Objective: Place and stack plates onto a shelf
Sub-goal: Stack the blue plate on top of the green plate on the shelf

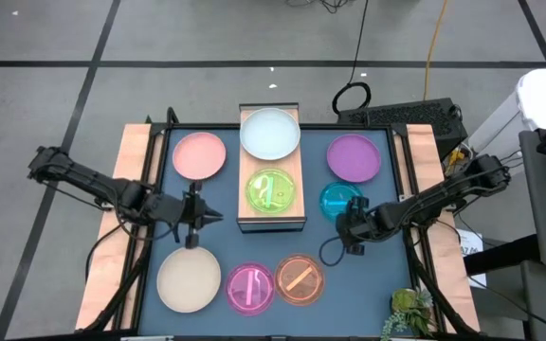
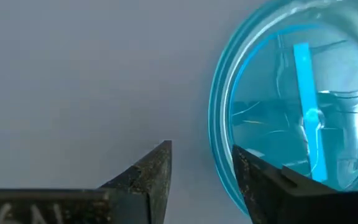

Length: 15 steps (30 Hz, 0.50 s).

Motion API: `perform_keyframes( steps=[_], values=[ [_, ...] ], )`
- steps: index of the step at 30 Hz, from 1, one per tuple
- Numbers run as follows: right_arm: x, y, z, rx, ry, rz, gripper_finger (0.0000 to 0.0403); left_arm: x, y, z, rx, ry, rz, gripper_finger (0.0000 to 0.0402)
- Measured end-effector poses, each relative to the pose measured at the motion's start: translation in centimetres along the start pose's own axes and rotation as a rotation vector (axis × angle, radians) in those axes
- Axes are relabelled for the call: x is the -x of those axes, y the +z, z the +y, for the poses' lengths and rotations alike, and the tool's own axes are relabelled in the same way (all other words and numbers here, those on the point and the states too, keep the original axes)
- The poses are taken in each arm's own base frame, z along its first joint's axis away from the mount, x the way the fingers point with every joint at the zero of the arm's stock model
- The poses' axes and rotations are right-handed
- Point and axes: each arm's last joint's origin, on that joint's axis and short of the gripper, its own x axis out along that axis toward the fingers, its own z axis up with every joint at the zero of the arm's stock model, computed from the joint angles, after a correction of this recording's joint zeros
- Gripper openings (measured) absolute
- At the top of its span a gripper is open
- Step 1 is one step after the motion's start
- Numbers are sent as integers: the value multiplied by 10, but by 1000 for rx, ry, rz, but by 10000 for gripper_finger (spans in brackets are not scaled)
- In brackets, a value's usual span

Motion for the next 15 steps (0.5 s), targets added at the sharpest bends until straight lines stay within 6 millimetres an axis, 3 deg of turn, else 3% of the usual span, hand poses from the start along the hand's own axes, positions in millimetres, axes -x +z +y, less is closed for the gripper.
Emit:
perform_keyframes(
  steps=[8,15],
  values=[
    [-7,-8,-3,53,-46,-6,93,-8,-2,-5,23,14,23,47],
    [-8,-10,-4,110,-81,-1,17,-16,-3,-7,12,28,38,47]
  ],
)
